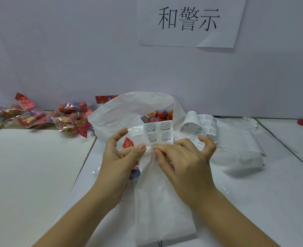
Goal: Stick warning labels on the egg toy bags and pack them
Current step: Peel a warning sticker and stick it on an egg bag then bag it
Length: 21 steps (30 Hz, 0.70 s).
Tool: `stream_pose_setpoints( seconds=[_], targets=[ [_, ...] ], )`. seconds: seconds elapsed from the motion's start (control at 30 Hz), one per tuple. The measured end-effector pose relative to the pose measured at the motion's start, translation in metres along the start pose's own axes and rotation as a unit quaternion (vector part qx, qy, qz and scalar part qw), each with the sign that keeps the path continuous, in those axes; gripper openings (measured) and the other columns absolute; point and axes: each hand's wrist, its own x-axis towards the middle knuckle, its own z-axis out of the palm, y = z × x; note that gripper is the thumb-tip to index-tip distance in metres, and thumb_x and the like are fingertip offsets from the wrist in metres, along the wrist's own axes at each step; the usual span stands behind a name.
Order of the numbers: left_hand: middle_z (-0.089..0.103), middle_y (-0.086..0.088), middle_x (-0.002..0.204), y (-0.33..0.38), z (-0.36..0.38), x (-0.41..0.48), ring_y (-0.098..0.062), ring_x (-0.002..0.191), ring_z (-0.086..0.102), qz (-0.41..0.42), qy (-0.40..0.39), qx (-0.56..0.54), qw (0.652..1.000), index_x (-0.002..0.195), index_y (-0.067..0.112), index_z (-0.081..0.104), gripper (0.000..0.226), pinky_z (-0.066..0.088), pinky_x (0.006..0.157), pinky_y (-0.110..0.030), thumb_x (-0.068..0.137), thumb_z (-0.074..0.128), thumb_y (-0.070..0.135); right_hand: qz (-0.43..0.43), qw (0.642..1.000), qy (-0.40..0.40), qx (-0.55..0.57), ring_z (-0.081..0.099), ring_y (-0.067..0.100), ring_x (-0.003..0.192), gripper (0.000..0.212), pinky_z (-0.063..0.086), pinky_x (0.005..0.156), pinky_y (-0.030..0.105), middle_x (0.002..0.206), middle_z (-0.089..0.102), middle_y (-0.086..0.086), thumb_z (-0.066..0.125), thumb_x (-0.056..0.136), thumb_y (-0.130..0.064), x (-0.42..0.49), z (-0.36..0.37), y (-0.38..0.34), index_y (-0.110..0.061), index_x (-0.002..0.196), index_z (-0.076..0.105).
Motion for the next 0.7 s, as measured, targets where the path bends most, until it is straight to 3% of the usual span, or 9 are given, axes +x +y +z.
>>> stream_pose_setpoints(
  seconds=[0.17, 0.33, 0.5, 0.7],
  targets=[
    [0.072, -0.002, 0.07, 0.001, -0.001, 0.0, -0.01, 0.043, 0.057, 0.008, 0.008, 0.013, 1.0, 0.125, 0.038, 0.046, 0.047, 0.04, 0.035, -0.021, 0.089, 0.067, 0.017, 0.148, 0.982, -0.04, 0.109, 0.062, 0.009, 0.074, 0.021, 0.022, 0.092, 0.039, 0.07, 0.066, -0.016, 0.052, 0.087, -0.042, 0.004, -0.005, 0.002, -0.03, 0.08, 0.068],
    [0.073, -0.005, 0.071, 0.0, 0.002, -0.003, -0.008, 0.047, 0.063, 0.003, -0.011, -0.003, 1.0, 0.127, 0.032, 0.048, 0.046, 0.043, 0.038, -0.018, 0.089, 0.066, 0.014, 0.114, 0.985, -0.09, 0.098, 0.059, 0.005, 0.088, 0.031, 0.017, 0.093, 0.036, 0.074, 0.064, -0.02, 0.055, 0.077, -0.063, 0.006, -0.009, -0.001, -0.036, 0.084, 0.069],
    [0.075, -0.004, 0.075, 0.002, 0.004, -0.003, -0.008, 0.054, 0.067, 0.028, -0.017, 0.035, 0.999, 0.125, 0.037, 0.047, 0.046, 0.046, 0.041, -0.017, 0.089, 0.066, 0.014, 0.143, 0.968, -0.166, 0.119, 0.05, -0.004, 0.094, 0.023, 0.006, 0.099, 0.029, 0.076, 0.062, -0.029, 0.051, 0.082, -0.057, 0.007, -0.009, 0.005, -0.041, 0.084, 0.067],
    [0.073, -0.003, 0.07, 0.004, 0.006, 0.0, -0.008, 0.049, 0.064, 0.001, -0.005, -0.015, 1.0, 0.125, 0.034, 0.049, 0.043, 0.044, 0.037, -0.02, 0.09, 0.064, 0.012, 0.2, 0.962, -0.09, 0.165, 0.049, -0.009, 0.092, 0.015, 0.016, 0.095, 0.034, 0.072, 0.061, -0.026, 0.066, 0.087, -0.037, 0.012, -0.011, 0.015, -0.038, 0.072, 0.061]
  ],
)
